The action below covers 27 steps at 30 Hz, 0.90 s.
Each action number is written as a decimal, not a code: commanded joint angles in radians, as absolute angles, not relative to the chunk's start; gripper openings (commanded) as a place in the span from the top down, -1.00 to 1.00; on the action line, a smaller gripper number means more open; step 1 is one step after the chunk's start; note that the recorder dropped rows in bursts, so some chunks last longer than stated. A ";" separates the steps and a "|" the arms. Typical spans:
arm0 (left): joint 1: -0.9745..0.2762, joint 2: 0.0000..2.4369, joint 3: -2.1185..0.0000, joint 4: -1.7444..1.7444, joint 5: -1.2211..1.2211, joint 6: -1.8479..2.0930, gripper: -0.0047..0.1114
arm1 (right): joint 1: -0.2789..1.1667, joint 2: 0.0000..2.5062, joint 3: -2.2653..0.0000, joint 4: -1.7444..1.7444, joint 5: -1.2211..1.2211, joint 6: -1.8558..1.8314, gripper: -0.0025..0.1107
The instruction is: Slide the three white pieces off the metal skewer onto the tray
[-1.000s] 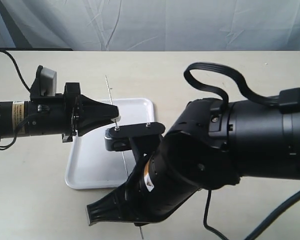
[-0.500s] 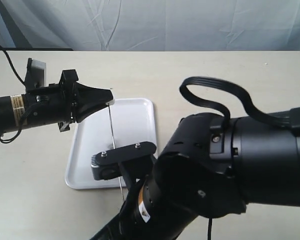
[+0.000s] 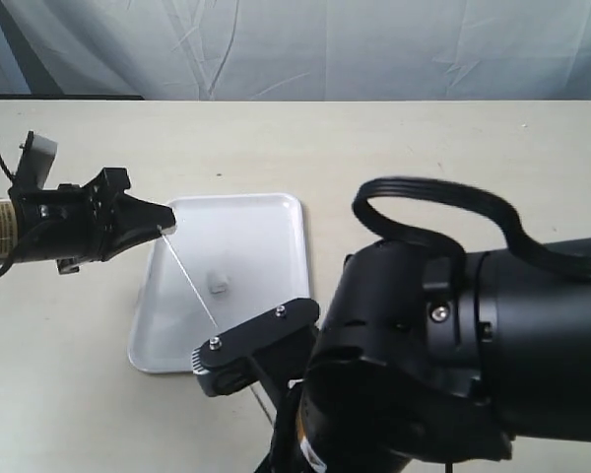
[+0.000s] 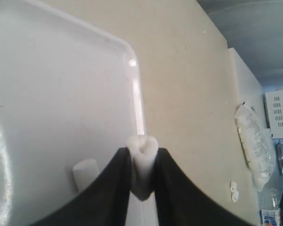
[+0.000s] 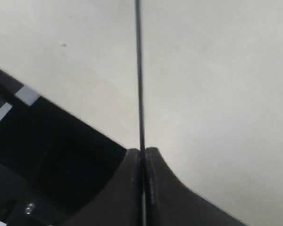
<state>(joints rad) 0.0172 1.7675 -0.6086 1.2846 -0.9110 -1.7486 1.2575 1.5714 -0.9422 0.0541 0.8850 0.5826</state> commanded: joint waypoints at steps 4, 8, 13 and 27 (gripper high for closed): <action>-0.019 1.823 -0.611 1.343 -0.891 -1.726 0.55 | 1.257 1.560 -0.942 -0.127 0.908 0.713 0.97; -0.096 1.886 -0.611 1.240 -0.891 -1.653 0.42 | 1.257 1.560 -0.942 -0.201 0.911 0.783 0.97; -0.112 1.906 -0.611 1.191 -0.911 -1.606 0.42 | 1.190 1.569 -0.942 -0.223 0.889 0.831 0.97; -0.073 1.891 -0.611 1.391 -1.221 -1.702 0.42 | 0.998 1.706 -0.945 0.210 0.508 0.507 0.97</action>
